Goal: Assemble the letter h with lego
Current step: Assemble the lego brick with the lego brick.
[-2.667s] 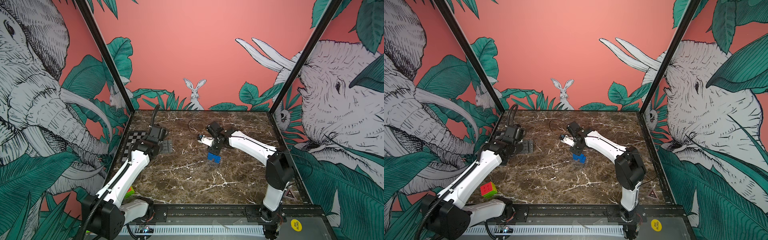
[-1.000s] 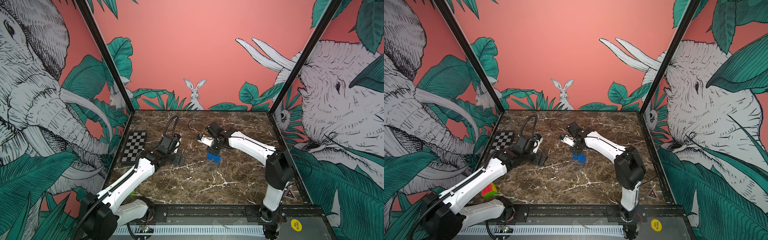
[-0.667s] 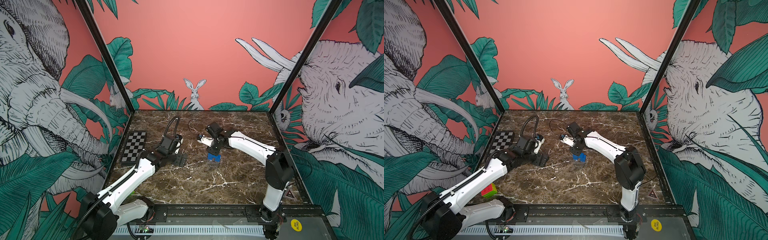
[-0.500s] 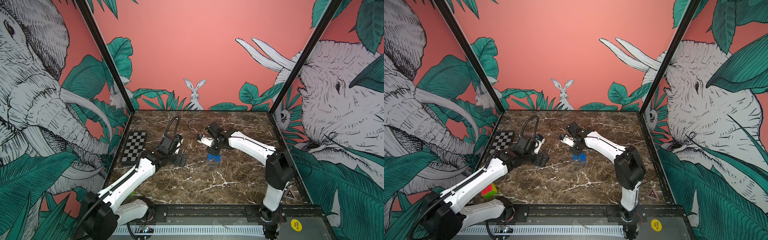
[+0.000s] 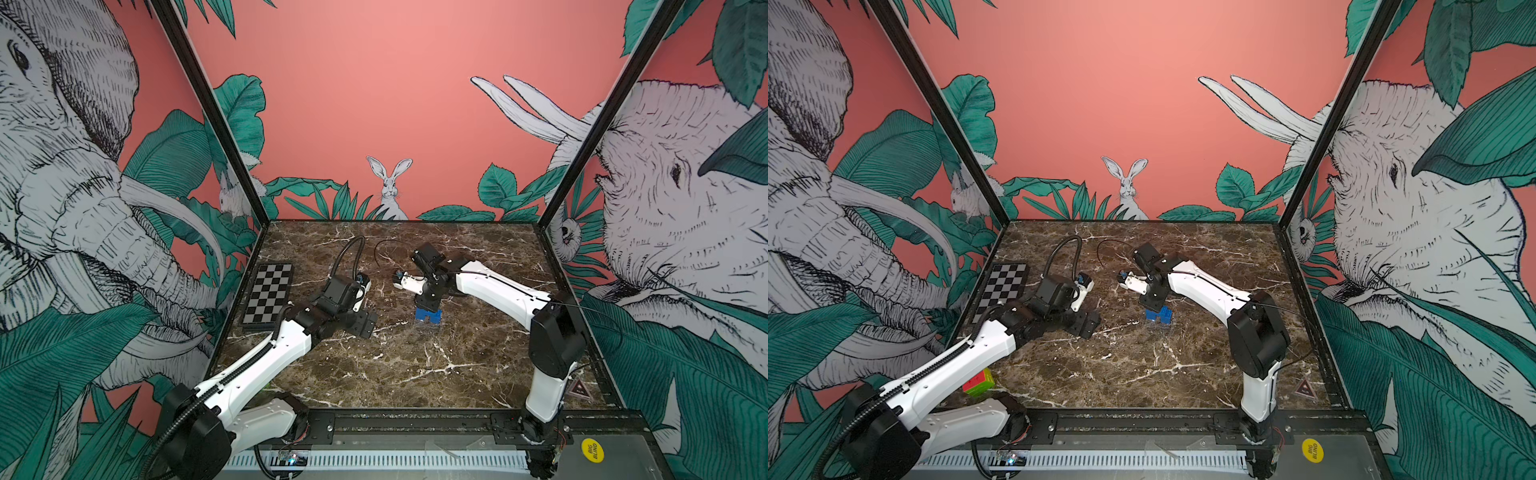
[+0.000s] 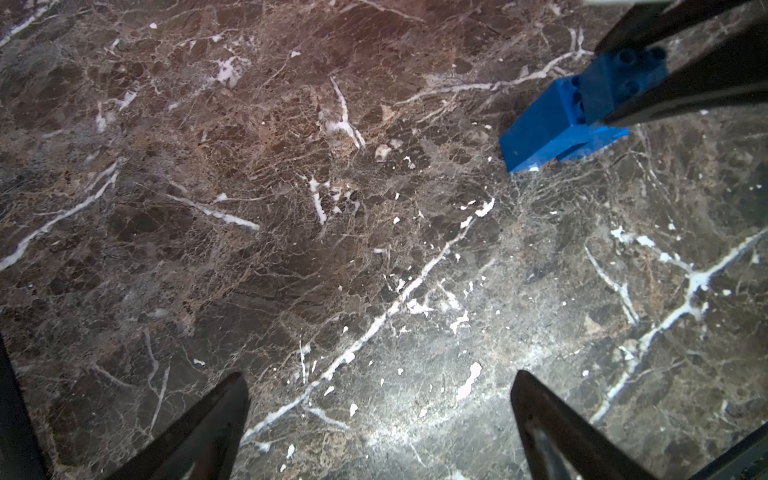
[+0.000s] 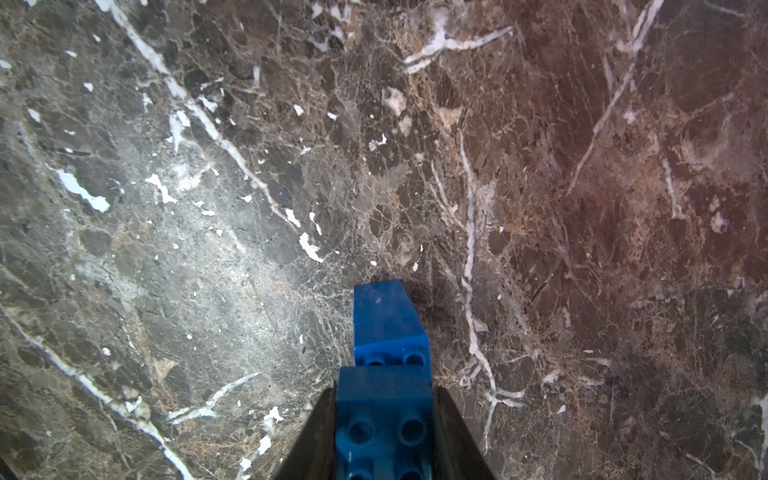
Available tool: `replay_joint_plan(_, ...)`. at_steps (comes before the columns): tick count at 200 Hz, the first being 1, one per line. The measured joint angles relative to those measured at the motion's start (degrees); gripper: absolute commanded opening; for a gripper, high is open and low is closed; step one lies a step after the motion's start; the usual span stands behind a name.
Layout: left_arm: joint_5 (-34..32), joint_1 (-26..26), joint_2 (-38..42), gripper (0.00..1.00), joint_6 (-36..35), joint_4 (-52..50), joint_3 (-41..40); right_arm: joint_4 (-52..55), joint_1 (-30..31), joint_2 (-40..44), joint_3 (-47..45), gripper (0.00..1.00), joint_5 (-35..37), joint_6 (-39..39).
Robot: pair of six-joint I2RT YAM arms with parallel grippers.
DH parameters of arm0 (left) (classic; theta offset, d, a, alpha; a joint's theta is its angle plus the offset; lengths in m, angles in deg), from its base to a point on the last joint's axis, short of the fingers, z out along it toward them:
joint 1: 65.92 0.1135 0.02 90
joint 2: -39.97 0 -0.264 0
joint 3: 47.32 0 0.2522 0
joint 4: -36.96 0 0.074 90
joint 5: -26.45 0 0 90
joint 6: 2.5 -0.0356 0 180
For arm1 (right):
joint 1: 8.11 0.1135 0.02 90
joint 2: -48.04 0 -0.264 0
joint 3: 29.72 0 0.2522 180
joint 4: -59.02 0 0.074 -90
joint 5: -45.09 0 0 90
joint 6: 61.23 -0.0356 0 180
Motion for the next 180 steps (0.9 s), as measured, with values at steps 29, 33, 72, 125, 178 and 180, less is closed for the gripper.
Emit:
replay_joint_plan(29,-0.3,-0.2,2.4,0.99,-0.6,0.8,-1.1,0.0,0.0,-0.1,0.0,0.0,-0.3,0.6)
replay_joint_plan(33,-0.4,-0.2,2.6,0.99,-0.7,1.1,-1.1,0.0,0.0,-0.1,0.0,0.0,-0.3,0.7)
replay_joint_plan(72,-1.5,-0.2,4.9,0.99,-1.3,3.0,-1.6,-0.1,0.0,-0.7,0.8,0.0,0.6,1.3)
replay_joint_plan(125,-2.0,-0.2,7.0,0.99,-1.9,4.7,-3.5,0.0,0.0,-1.1,1.6,0.0,1.5,2.1)
replay_joint_plan(178,-3.8,-0.2,9.3,0.99,-2.3,6.4,-4.4,0.0,0.0,-1.4,1.6,0.0,1.8,2.1)
replay_joint_plan(180,-3.9,-0.2,9.4,0.99,-2.3,6.4,-4.4,0.0,0.0,-1.4,1.6,0.0,1.8,2.1)
